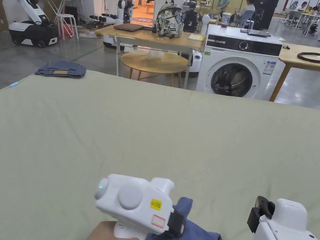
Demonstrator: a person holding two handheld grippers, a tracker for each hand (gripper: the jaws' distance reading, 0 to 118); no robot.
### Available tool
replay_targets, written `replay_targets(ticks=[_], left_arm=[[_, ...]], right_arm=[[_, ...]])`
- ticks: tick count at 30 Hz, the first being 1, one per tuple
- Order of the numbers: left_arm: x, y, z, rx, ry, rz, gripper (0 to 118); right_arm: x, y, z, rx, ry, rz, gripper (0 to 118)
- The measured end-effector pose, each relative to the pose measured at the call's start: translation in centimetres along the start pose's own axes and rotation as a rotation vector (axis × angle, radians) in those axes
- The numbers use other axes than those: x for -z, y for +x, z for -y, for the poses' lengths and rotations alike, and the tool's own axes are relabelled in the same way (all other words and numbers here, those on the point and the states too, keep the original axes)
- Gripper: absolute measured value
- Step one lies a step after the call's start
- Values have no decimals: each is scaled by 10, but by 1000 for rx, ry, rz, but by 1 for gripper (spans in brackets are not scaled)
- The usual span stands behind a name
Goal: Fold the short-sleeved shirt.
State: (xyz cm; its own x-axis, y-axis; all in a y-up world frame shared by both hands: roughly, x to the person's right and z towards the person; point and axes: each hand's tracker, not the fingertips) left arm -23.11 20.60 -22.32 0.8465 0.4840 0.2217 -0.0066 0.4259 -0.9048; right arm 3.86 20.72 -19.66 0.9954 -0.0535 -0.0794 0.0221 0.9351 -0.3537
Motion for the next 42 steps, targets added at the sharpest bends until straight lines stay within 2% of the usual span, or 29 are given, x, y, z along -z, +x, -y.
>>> replay_targets(ticks=[4, 6, 8, 9, 13, 16, 17, 18, 20, 22, 25, 31, 35, 39, 42], left_arm=[[54, 4, 0, -8, -82, -57, 5], [74, 5, 3, -8, -99, -88, 22], [87, 2, 5, -32, -106, -103, 46], [83, 4, 9, -41, -100, -99, 53], [62, 3, 11, -79, -74, 88, 54], [38, -4, 11, -89, -44, 167, 54], [34, -12, 6, -100, -27, 191, 51], [28, -17, 5, -118, -11, 206, 42], [15, -32, 4, -162, 48, 247, 10], [13, -43, 2, -195, 84, 238, 8], [29, -55, 3, -233, 46, 157, 4], [88, -48, 16, -281, -77, 357, 3], [116, -36, 31, -280, -91, 381, 0], [133, -29, 44, -178, -84, 306, 0], [132, -30, 46, -178, -70, 309, 0]], right_arm=[[-1, 4, 0, 3, -2, 10, 0], [-2, 6, 0, 4, -2, 13, 0], [-3, 7, 0, 5, -2, 18, 0], [-3, 8, 0, 5, -2, 18, 0], [-3, 11, 1, 5, -4, 22, 0], [-4, 12, 1, 4, -5, 23, 0], [-5, 13, 1, 5, -3, 25, 0], [-6, 14, 1, 6, -2, 26, 0], [-7, 15, 1, 10, -3, 28, 0], [-8, 17, 3, 11, -4, 34, 0], [-8, 19, 5, 22, -10, 35, 0], [-7, 21, 10, 22, -25, 46, 0], [-6, 23, 11, 25, -32, 51, 0], [-6, 24, 10, 29, -31, 53, 0], [-7, 24, 9, 24, -23, 52, 0]])
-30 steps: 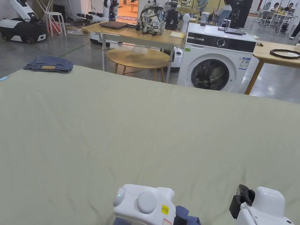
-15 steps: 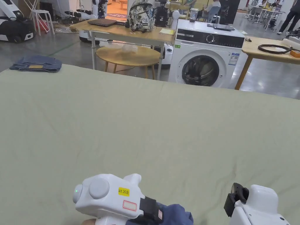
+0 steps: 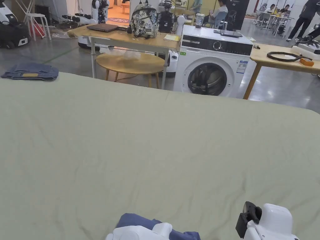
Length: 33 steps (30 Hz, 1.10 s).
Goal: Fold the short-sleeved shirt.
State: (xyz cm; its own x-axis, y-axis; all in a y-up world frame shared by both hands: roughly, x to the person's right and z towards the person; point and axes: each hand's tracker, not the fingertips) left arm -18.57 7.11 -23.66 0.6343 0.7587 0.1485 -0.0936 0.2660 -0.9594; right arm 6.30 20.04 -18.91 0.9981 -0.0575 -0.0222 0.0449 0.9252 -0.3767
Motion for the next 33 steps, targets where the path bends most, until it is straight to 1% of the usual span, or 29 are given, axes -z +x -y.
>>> replay_targets(ticks=[5, 10, 12, 17, 20, 23, 25, 28, 32, 33], left_arm=[[-6, 7, -5, 27, 11, -16, 0], [-59, 25, -18, 119, 186, -41, 0], [-89, 33, -22, 171, 286, -123, 0], [-160, 58, -16, 351, 612, -460, 0], [-193, 65, -8, 435, 816, -608, 0], [-213, 67, -1, 477, 1018, -781, 0], [-224, 67, 5, 502, 1129, -820, 0], [-233, 65, 7, 495, 1216, -900, 0], [-235, 62, 7, 491, 1240, -961, 0], [-237, 61, 9, 491, 1237, -948, 0]], right_arm=[[1, -4, -3, -2, 11, -11, 0], [4, -14, -10, -17, 37, -22, 0], [5, -18, -14, -23, 49, -29, 0], [6, -33, -25, -45, 98, -45, 0], [7, -42, -30, -52, 123, -58, 0], [5, -50, -35, -62, 164, -60, 0], [4, -54, -38, -59, 187, -67, 0], [2, -61, -41, -66, 215, -69, 0], [-1, -66, -44, -75, 246, -67, 0], [-1, -65, -44, -78, 244, -67, 0]])
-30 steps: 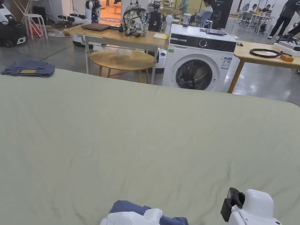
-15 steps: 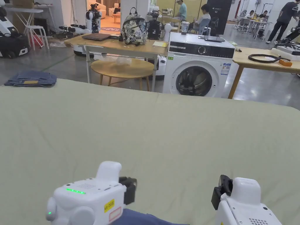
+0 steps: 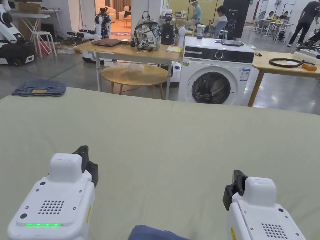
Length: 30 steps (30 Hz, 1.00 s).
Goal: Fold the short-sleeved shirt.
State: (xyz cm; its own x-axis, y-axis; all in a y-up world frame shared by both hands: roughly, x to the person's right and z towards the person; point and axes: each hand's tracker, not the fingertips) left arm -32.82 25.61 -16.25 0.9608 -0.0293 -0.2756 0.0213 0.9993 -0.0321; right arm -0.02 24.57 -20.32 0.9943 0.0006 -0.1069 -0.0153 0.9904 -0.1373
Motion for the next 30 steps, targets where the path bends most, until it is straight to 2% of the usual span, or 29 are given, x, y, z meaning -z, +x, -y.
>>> replay_targets(ticks=[4, 9, 15, 20, 26, 30], left_arm=[[-2, -4, 6, -22, -43, 29, 0], [-6, -8, 21, -46, -113, 68, 0], [-9, -9, 40, -61, -200, 121, 0], [-14, -11, 54, -66, -269, 154, 0], [-12, -15, 71, -79, -433, 217, 0], [5, -23, 80, -159, -634, 362, 0]], right_arm=[[-15, 4, 11, -18, -65, -10, 0], [-40, 1, 51, -17, -263, -114, 0], [-33, -23, 102, -92, -467, -217, 0], [-9, -34, 133, -108, -550, -156, 0], [5, -34, 139, -68, -578, -115, 0], [5, -32, 141, -52, -582, -112, 0]])
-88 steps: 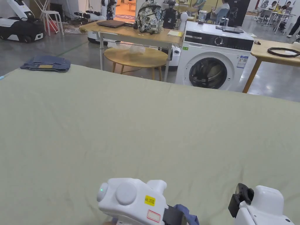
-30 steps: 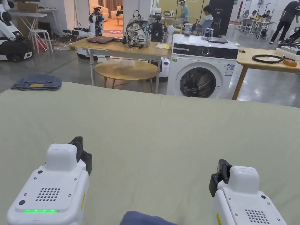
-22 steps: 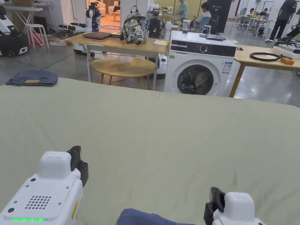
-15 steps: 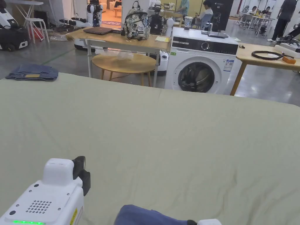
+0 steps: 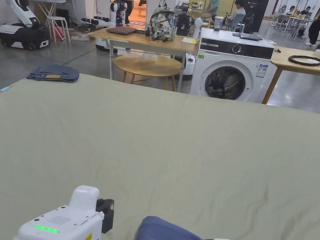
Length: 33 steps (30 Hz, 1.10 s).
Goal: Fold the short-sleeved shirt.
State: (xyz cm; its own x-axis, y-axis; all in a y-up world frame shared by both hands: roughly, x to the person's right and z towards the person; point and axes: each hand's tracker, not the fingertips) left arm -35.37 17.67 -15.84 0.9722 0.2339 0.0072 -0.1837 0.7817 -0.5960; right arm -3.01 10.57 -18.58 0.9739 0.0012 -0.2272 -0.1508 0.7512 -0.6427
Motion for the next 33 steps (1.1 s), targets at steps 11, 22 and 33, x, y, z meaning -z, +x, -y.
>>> replay_targets(ticks=[11, 22, 33], left_arm=[[76, -56, -5, -327, -489, 628, 73], [131, -19, 45, -626, -626, 838, 26], [123, -26, 50, -574, -553, 771, 17]], right_arm=[[-3, 4, 1, 4, 1, -21, 0], [-4, 7, 2, -1, 8, -29, 0], [-5, 3, 5, -46, 19, -20, 0]])
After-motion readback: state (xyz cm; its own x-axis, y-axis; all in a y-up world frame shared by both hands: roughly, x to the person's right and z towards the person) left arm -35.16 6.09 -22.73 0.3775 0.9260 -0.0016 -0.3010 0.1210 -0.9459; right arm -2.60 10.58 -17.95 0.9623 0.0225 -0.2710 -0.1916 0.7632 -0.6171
